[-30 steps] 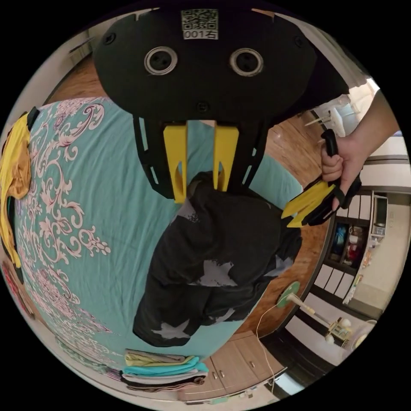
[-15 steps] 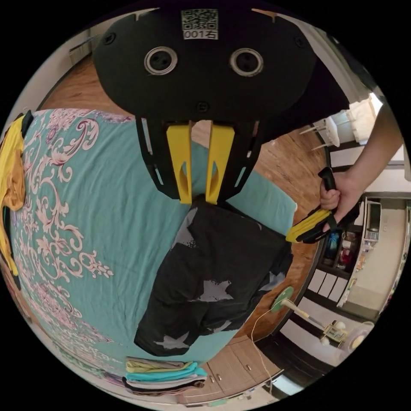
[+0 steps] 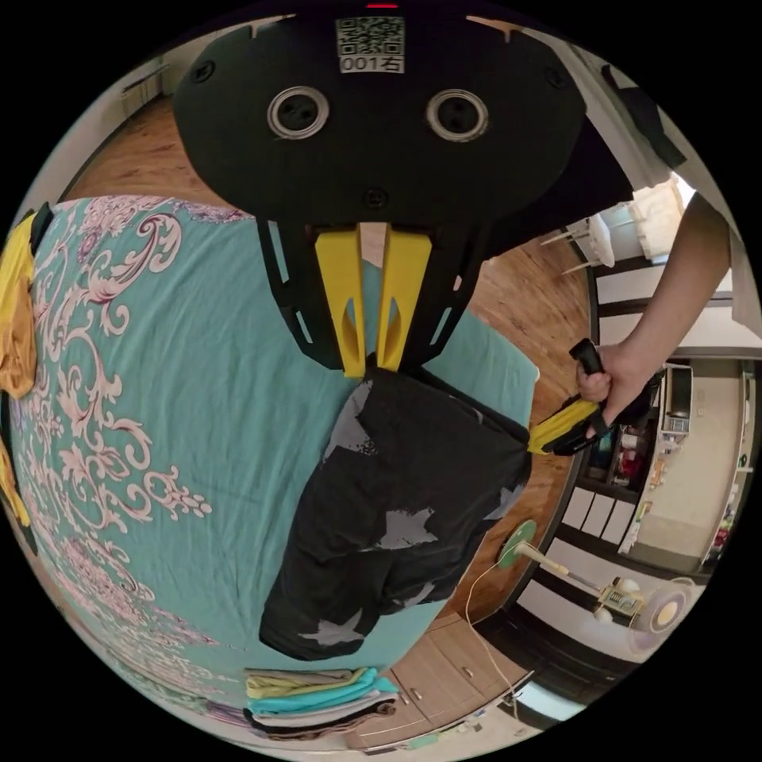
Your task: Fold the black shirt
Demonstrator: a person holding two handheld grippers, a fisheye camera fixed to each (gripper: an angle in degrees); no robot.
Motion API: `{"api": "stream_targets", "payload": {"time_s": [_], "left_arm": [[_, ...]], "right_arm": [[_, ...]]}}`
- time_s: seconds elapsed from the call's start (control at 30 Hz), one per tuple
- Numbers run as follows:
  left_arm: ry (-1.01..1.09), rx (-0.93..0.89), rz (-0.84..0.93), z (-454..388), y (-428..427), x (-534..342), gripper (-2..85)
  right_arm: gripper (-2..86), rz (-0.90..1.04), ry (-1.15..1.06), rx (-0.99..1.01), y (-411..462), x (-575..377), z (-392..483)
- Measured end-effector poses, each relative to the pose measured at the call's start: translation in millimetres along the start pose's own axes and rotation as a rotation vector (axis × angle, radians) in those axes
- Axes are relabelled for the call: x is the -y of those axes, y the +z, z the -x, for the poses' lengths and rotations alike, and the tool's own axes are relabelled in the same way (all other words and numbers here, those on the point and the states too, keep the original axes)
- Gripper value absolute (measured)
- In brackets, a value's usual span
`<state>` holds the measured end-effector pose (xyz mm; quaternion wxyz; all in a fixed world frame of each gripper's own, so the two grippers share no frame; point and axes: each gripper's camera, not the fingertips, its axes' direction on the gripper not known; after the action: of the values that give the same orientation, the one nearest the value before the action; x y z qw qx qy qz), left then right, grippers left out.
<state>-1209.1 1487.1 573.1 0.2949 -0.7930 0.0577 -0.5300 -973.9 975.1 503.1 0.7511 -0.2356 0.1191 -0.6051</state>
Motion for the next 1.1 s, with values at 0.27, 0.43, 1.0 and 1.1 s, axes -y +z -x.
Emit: {"api": "stream_targets", "payload": {"time_s": [0.27, 0.43, 1.0, 1.1], "left_arm": [[0.006, -0.183, 0.327, 11, -8, -16, 12.0], [-0.218, -0.555, 0.432, 5, 23, -48, 20.8], [-0.233, -0.387, 0.455, -55, -33, -60, -0.8], [-0.089, -0.480, 0.517, -126, 5, -48, -0.9]], "right_arm": [[3.0, -0.118, 0.027, 0.247, -70, -16, -35], [2.6, -0.142, -0.047, 0.279, -120, -11, -42], [1.4, -0.101, -0.014, 0.411, -300, -52, -176], [1.2, -0.264, -0.066, 0.374, -335, -18, -223]]}}
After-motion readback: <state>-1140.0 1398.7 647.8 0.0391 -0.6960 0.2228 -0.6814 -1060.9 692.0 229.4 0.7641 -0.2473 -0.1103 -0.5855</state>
